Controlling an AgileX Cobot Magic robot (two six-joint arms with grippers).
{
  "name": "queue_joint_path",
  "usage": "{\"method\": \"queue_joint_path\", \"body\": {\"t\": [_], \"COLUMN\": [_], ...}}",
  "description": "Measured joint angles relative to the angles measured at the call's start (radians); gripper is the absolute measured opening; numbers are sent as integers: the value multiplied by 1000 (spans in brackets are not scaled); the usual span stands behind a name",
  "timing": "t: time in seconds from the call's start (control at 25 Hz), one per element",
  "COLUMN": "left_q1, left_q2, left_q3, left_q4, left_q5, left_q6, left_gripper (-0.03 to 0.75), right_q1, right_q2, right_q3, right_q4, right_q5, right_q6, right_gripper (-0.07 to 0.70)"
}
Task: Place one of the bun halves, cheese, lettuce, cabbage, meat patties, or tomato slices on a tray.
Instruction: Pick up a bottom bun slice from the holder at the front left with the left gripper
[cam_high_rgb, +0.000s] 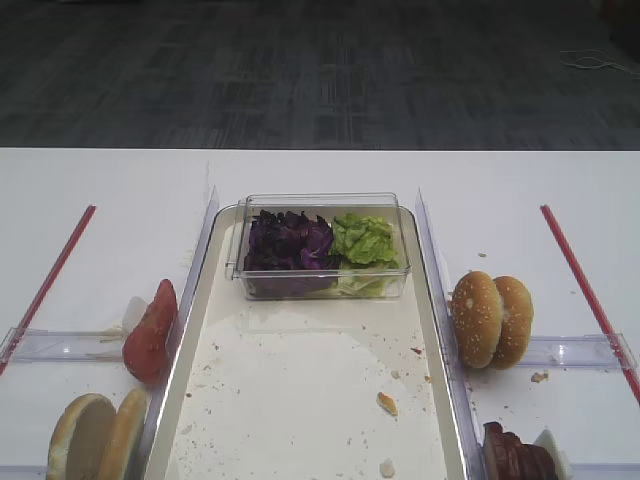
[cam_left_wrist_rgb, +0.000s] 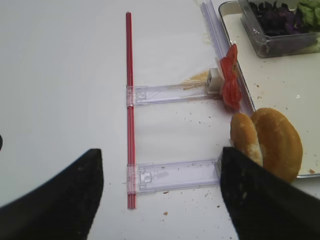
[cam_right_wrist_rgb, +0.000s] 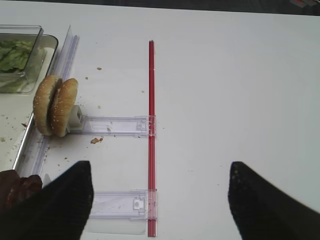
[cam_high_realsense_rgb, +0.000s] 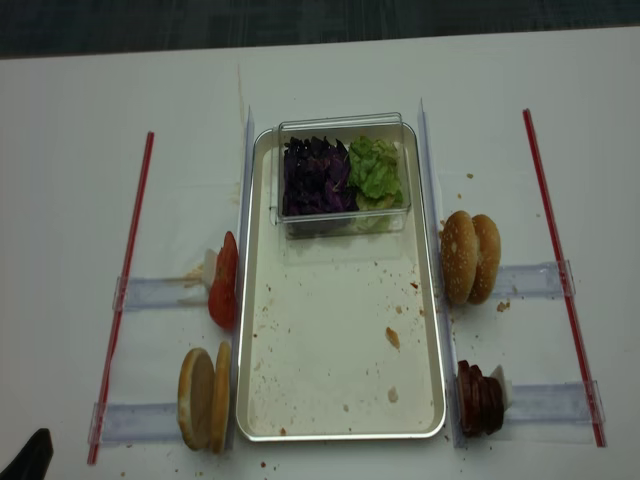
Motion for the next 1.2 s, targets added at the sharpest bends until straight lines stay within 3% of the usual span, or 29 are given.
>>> {"method": "queue_joint_path", "body": {"t": [0.64, 1.2], "left_q1": [0, 0], "left_q2": [11, 680], "left_q3": [0, 0], "left_q4": [0, 0], "left_q5": [4, -7], "left_q6": [0, -6], "left_gripper": [491, 491], "right_q1": [0, 0], "right_q2": [0, 0], "right_q3": [0, 0], "right_q4": [-2, -2], "right_q5": [2, 2], "right_q6": [-2, -2], "right_gripper": [590, 590]}}
